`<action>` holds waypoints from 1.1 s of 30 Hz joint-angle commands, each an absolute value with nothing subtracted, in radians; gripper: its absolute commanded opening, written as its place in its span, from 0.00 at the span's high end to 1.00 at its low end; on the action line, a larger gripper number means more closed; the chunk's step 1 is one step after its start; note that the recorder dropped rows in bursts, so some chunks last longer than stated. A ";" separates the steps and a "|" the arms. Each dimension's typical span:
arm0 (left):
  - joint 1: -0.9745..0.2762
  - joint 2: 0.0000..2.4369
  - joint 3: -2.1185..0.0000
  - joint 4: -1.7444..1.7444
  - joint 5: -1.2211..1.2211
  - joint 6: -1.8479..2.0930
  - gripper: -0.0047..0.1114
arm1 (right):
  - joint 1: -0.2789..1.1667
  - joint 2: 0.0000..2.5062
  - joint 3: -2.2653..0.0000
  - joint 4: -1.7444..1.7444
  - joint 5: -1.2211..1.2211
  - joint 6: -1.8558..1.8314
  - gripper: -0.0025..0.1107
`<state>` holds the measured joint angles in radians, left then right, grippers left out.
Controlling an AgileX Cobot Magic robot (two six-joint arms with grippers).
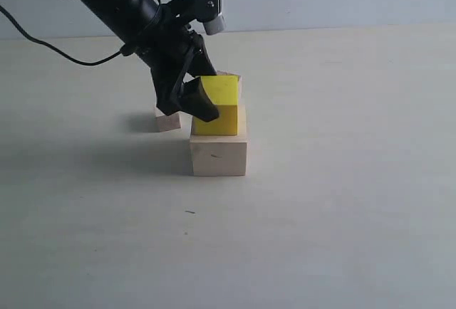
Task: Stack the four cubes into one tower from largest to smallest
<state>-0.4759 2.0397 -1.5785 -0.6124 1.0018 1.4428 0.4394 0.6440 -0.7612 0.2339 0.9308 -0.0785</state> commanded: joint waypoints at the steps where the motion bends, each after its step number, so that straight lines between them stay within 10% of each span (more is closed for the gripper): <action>1: -0.478 2.036 -1.571 -0.603 1.015 1.457 0.96 | 0.436 0.643 -0.756 0.235 0.918 -0.079 0.98; 15: -0.478 2.036 -1.571 -0.575 1.014 1.457 0.95 | 0.436 0.643 -0.756 0.235 0.918 -0.079 0.98; 23: -0.478 2.036 -1.571 -0.563 0.971 1.457 0.42 | 0.436 0.643 -0.756 0.235 0.918 -0.079 0.98; 33: -0.478 2.036 -1.571 -0.568 0.961 1.457 0.38 | 0.436 0.643 -0.756 0.235 0.918 -0.079 0.98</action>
